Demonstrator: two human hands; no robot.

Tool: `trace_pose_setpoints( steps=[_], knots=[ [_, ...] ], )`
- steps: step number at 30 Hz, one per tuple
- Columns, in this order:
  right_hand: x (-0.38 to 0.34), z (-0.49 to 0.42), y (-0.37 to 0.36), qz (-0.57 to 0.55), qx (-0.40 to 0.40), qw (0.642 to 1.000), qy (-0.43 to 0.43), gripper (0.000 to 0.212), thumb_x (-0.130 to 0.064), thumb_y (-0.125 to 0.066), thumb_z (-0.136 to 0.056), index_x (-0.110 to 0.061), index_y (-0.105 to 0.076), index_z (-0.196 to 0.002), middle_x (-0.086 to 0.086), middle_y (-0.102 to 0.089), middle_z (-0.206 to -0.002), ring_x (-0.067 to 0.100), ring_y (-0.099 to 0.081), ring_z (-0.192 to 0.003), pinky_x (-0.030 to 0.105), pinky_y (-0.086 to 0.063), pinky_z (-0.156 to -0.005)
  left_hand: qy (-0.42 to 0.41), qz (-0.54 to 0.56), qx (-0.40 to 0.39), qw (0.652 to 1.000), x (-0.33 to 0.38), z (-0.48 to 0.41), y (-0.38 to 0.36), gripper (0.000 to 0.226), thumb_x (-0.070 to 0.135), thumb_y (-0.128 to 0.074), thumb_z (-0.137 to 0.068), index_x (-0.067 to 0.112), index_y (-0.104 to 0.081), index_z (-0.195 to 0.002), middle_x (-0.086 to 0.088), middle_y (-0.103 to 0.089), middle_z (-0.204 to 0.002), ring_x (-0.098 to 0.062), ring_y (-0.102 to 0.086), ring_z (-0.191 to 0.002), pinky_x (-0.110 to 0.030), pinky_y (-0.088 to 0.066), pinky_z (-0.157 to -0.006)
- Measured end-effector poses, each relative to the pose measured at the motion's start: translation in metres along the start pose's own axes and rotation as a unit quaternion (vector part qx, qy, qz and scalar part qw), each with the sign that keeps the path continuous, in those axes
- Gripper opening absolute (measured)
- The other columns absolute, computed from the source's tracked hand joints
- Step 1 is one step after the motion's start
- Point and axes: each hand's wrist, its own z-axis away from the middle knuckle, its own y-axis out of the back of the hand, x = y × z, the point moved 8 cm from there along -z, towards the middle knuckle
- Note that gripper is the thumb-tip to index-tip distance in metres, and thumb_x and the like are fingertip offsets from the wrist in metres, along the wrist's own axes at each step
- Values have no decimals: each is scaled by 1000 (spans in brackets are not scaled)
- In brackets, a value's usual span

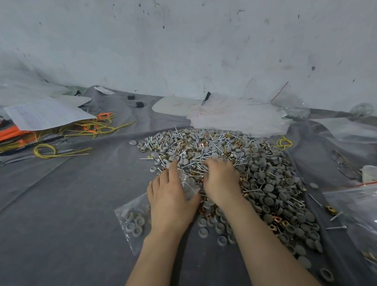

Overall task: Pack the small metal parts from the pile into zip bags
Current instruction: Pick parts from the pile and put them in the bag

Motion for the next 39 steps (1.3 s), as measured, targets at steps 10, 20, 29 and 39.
trace_pose_setpoints(
  steps=[10,20,29,39],
  knots=[
    [10,1,7,-32,98,994,-40,15,-12,-51,-94,-19,-63,-100,-3,-66,-98,20,-54,-101,33,-29,-90,0,0,-10,1000,-1,-1,-3,84,39,-63,-81,20,-18,-149,-1,-44,-137,-22,-36,-130,-36,-22,-112],
    [19,14,25,-342,96,934,-46,5,-17,-62,-90,-19,-58,-88,-9,-69,-75,-8,-60,-66,0,-38,-58,2,-3,-12,1000,-1,1,-2,84,41,-64,-83,20,-18,-149,-1,-43,-138,-22,-36,-131,-38,-23,-113],
    [-28,19,0,-354,-65,930,72,14,-14,-50,-97,-15,-64,-99,-2,-70,-95,5,-65,-87,23,-52,-81,-1,4,-4,1000,-1,1,-2,81,36,-64,-83,17,-20,-149,-2,-42,-142,-22,-36,-132,-34,-23,-110],
    [-10,18,-13,-9,-32,998,47,35,-18,-44,-98,-27,-52,-130,-7,-54,-131,19,-38,-128,44,-25,-108,13,-2,-3,1000,-2,1,0,86,36,-66,-81,17,-19,-150,-3,-42,-143,-23,-36,-132,-33,-22,-109]
  ],
)
